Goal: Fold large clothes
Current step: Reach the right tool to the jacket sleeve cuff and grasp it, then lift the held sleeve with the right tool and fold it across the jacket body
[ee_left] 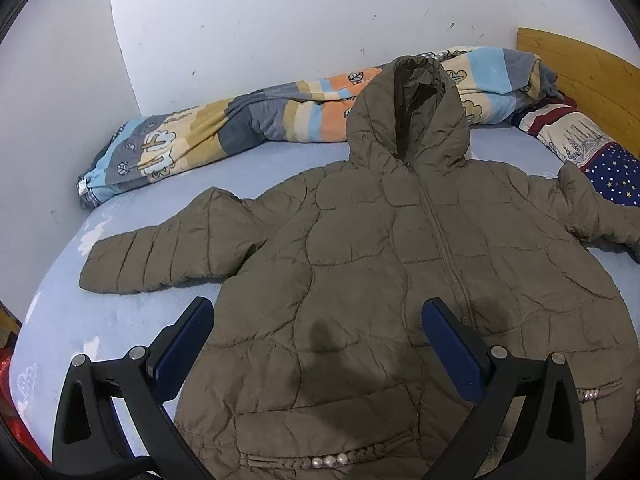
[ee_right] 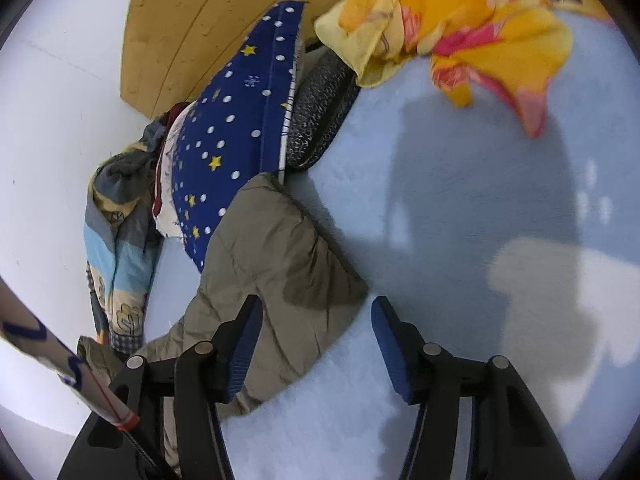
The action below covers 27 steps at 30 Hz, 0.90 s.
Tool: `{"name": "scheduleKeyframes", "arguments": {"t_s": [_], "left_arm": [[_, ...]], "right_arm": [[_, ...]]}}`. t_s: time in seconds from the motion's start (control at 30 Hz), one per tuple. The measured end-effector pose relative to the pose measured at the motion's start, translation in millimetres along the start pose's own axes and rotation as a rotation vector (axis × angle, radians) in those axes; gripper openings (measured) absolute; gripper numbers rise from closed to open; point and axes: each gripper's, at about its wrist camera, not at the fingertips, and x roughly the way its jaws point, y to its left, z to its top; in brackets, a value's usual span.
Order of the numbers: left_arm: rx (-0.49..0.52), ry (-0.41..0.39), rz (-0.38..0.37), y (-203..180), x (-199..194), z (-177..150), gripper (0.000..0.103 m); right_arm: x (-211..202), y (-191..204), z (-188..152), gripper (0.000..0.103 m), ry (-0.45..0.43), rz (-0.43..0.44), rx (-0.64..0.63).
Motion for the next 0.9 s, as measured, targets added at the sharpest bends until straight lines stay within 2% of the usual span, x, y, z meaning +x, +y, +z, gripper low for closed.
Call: {"name": "scheduleKeyframes", "arguments": {"t_s": [0.1,0.17,0.23,0.27,0.4,0.53,0.67,0.73,0.9], "left_arm": [[0.008,0.001,0.011,-1,2,0,0.103],[0.008,0.005,0.013,-1,3,0,0.103],[-0.001,0.005,0.011,1,3,0,0.103],[-0.006,0.004,0.01,1,2,1,0.103],[-0.021,-0.001,-0.005,3,-2,1,0.103],[-0.022,-0.013,-0.004,4,-6,0,0.103],[-0.034,-0.025,0.002,10,-10,1,0.103],[-0.041,-0.031,0.006,14,-12,1,0.103],[-0.079,-0.033,0.011,26,-12,3,0.103]], "right_arm": [[19,-7,1,0.05,0.016,0.005,0.031],[23,-8,3,0.031,0.005,0.008,0.051],[17,-4,5,0.019,-0.012,0.029,0.068],[10,4,6,0.017,-0.041,0.034,0.066],[-37,64,8,0.016,-0.161,0.125,-0.046],[-88,135,-9,0.015,-0.249,0.277,-0.168],[-121,193,-36,0.015,-0.264,0.428,-0.266],[-132,225,-55,0.015,-0.248,0.517,-0.316],[-155,277,-110,0.015,-0.182,0.67,-0.449]]}}
